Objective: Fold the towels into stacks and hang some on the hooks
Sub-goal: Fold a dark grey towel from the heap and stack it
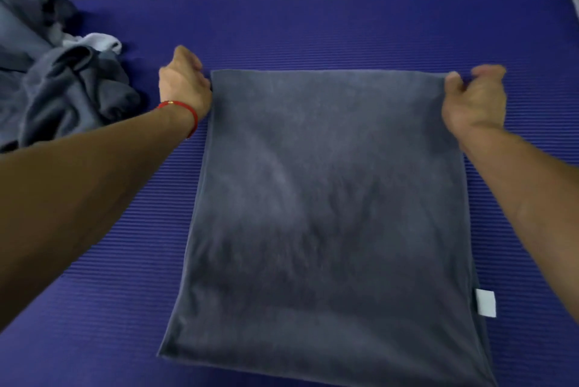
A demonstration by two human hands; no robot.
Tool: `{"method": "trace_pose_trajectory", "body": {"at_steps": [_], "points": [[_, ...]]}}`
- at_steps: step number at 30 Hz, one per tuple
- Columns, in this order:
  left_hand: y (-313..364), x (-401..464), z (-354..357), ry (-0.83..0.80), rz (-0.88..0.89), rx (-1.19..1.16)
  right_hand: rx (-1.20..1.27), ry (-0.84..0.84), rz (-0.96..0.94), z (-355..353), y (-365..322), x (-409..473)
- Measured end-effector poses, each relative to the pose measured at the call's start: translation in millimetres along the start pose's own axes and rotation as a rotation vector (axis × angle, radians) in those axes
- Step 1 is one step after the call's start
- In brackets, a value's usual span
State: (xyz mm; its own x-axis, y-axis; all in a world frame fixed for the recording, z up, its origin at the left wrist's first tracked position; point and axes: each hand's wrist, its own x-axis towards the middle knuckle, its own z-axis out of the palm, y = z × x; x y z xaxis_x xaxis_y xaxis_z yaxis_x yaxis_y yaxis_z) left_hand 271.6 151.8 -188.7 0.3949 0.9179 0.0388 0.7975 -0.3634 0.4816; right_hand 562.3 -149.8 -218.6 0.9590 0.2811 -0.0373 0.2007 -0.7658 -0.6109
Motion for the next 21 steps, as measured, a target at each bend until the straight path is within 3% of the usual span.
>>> {"method": "trace_pose_trajectory", "body": {"at_steps": [4, 7, 9, 11, 18, 21], "points": [[-1.0, -87.7, 5.8, -0.074, 0.456, 0.316, -0.406, 0.067, -0.617, -11.6, -6.4, -69.5], [-31.8, -175.7, 11.5, -0.185, 0.712, 0.384, -0.513, -0.208, -0.885, -7.5, 26.3, -155.8], [-58.4, -203.8, 15.0, -0.27, 0.702, 0.411, -0.611, -0.379, -0.949, -10.3, 56.3, -192.2], [-71.7, -205.9, 15.6, -0.289, 0.663, 0.435, -0.655, -0.444, -1.006, -26.9, 78.1, -192.0], [-74.7, -213.7, 4.1, -0.332, 0.595, 0.485, -0.85, -0.418, -0.882, -81.1, 108.2, -201.4], [-86.6, -253.3, -16.9, -0.329, 0.704, 0.399, -0.78, -0.413, -1.046, -90.2, 109.5, -238.8]]}}
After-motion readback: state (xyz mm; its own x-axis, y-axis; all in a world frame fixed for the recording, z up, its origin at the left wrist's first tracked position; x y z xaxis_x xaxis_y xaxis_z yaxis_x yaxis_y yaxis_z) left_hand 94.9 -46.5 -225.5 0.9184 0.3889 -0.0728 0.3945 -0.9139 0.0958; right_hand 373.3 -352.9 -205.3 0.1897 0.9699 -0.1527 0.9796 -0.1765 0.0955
